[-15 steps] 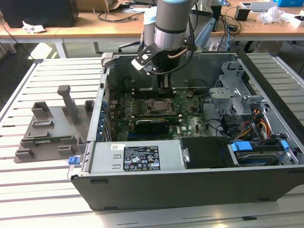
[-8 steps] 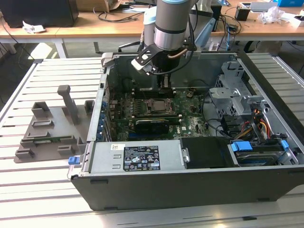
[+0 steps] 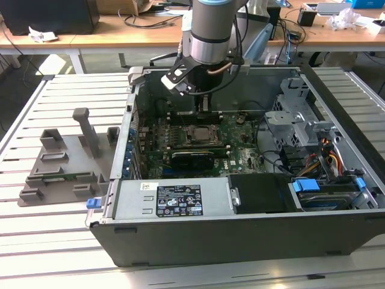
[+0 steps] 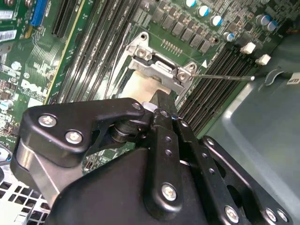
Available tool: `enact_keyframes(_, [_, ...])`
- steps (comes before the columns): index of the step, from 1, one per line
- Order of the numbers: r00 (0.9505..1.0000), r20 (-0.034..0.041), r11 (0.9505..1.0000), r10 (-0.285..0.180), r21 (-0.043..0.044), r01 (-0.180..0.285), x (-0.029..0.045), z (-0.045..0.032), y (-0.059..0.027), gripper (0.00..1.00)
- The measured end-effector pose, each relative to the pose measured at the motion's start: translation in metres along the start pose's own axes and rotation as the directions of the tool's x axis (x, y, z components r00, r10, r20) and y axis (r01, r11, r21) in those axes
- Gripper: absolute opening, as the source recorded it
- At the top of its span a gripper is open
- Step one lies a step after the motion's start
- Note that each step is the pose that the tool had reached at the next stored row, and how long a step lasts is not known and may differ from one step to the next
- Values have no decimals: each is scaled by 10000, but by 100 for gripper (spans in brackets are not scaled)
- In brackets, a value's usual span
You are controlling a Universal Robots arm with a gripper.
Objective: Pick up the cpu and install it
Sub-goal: 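Close the cpu cover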
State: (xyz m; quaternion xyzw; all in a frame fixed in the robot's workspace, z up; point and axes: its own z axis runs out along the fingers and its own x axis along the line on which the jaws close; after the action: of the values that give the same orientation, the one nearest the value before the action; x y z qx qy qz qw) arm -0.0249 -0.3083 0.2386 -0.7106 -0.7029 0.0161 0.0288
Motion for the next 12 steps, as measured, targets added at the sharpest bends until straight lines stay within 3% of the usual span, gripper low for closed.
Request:
enact_keyframes(1, [10000,-1,10000,0,0,0,-1,29,-70,11])
enact_keyframes(8, [10000,0,10000,1,1,-1,-5,175,-93,11])
enact_keyframes(12, [10000,-2,10000,0,0,0,-7,302,-87,11])
